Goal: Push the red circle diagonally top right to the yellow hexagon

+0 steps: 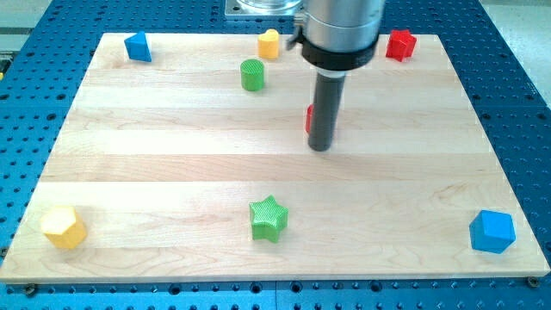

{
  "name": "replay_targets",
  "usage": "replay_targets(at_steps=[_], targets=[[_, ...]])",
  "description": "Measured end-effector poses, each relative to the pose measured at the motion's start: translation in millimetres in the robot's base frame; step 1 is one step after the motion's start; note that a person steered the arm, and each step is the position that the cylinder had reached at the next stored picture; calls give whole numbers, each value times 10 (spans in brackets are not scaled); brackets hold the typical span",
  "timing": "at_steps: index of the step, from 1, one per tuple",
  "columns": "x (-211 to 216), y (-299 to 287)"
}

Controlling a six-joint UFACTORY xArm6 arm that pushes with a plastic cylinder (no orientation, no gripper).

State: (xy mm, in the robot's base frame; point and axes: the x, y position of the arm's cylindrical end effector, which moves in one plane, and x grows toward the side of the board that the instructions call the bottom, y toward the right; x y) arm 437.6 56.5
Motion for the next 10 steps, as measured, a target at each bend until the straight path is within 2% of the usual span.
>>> replay_targets(at_steps=[1,2,3,4,6,8,10], targets=[[-34,336],[-312,227],[-329,-40],[-322,259],[-370,379],[-611,589],[-615,-93]])
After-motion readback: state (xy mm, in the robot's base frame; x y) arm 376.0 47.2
